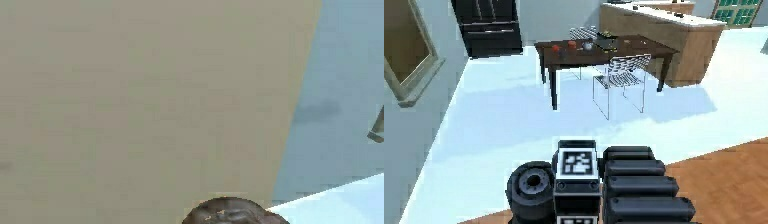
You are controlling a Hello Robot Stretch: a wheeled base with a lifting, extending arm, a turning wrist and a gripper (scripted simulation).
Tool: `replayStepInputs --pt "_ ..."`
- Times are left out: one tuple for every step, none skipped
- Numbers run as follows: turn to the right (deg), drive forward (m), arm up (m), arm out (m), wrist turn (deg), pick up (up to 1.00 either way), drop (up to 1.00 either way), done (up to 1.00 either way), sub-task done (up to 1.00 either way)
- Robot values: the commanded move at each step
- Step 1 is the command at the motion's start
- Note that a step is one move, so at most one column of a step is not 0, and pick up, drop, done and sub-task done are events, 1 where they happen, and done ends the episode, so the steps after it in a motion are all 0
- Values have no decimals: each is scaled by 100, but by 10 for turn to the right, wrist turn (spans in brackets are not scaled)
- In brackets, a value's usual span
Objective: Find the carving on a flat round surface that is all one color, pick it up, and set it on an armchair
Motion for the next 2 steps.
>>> replayStepInputs --pt "450 0 0 0 0 0 0 0 0" --pt "270 0 0 0 0 0 0 0 0"
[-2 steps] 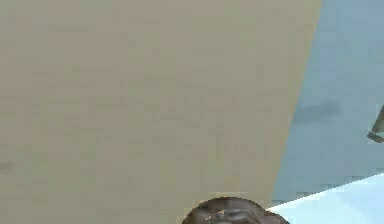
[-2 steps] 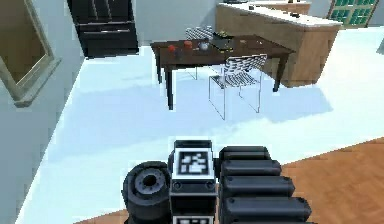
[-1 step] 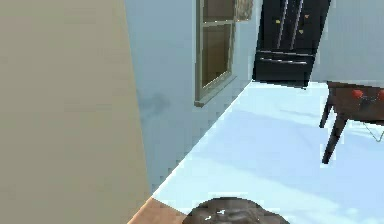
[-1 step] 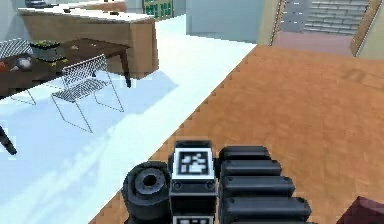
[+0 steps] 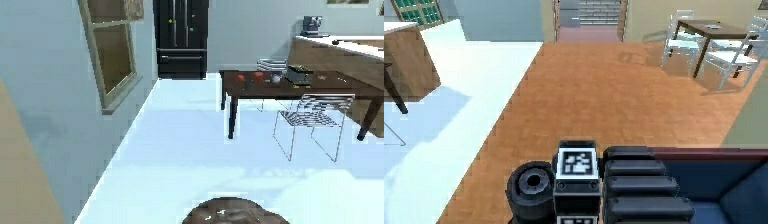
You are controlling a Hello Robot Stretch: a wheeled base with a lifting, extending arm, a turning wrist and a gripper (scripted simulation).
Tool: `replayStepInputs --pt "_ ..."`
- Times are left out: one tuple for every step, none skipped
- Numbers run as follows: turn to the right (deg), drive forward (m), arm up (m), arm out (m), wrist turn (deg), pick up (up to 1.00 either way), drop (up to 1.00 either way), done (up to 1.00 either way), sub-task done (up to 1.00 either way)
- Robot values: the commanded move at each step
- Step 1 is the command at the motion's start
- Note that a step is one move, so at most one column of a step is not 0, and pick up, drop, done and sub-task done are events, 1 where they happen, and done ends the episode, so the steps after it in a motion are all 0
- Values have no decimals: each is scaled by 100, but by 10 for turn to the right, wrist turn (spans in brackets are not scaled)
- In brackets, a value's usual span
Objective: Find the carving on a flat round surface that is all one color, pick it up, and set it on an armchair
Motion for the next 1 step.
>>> replayStepInputs --pt "0 10 0 0 0 0 0 0 0"
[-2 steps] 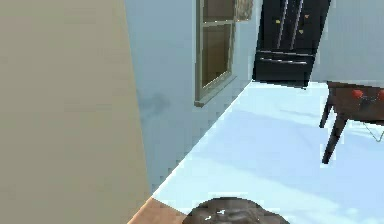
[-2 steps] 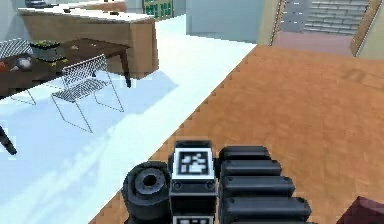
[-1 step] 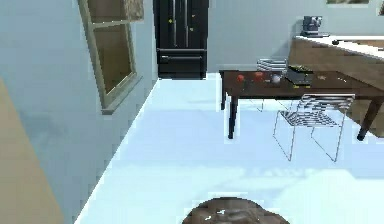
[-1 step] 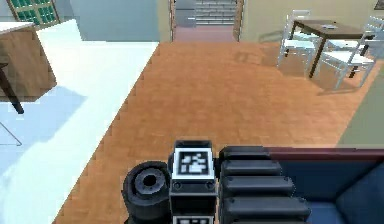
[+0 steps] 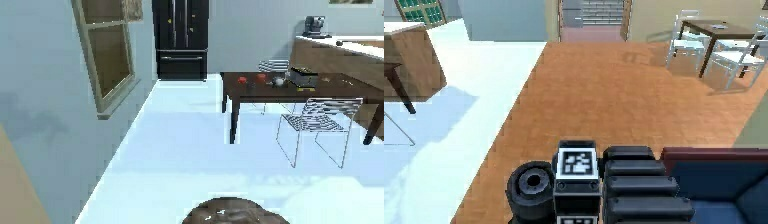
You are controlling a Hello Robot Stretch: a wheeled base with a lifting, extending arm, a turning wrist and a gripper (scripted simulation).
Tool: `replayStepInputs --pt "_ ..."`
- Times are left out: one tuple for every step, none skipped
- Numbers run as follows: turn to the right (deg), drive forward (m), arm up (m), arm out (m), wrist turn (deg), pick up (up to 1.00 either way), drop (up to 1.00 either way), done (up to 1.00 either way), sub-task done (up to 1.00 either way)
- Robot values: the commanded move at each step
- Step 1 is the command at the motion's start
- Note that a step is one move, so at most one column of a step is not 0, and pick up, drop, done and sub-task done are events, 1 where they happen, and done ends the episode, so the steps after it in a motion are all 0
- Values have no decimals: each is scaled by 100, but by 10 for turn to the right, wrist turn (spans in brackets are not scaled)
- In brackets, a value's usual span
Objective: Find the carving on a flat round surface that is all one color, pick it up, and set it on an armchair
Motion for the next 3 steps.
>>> replayStepInputs --pt "450 0 0 0 0 0 0 0 0" --pt "300 0 0 0 0 0 0 0 0" --pt "0 15 0 0 0 0 0 0 0"
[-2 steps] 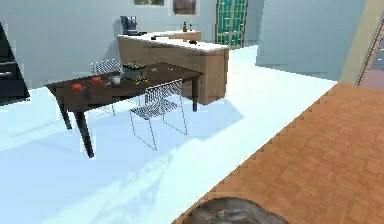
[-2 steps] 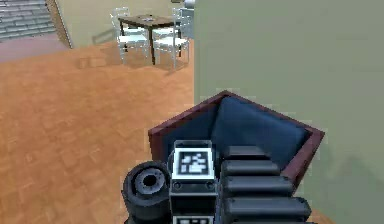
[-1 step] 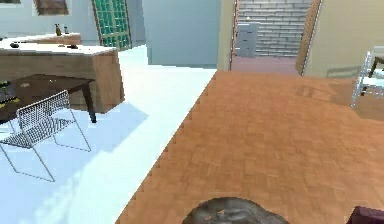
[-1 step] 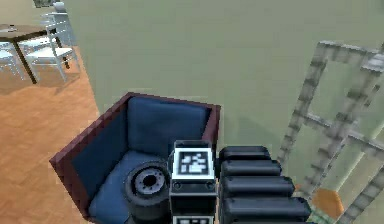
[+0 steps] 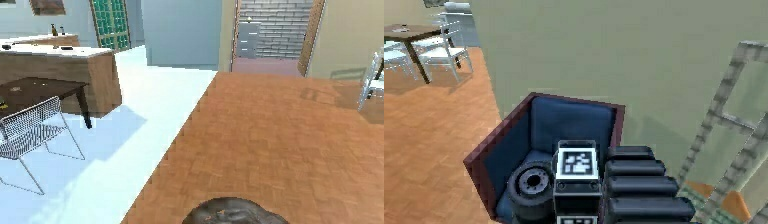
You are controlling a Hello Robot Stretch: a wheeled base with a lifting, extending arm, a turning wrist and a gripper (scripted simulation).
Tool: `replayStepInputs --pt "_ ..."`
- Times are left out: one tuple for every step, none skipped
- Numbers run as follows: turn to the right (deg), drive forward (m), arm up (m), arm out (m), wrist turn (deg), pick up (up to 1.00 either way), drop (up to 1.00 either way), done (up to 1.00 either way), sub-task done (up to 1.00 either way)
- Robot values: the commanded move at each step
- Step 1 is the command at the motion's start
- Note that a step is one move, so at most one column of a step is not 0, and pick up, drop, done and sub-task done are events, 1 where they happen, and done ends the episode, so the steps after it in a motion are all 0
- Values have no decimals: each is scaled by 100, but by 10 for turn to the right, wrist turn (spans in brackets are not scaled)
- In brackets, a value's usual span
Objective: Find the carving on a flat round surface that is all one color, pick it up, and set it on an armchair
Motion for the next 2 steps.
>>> replayStepInputs --pt "90 0 0 0 0 0 0 0 0" --pt "0 0 0 48 0 0 0 0 0"
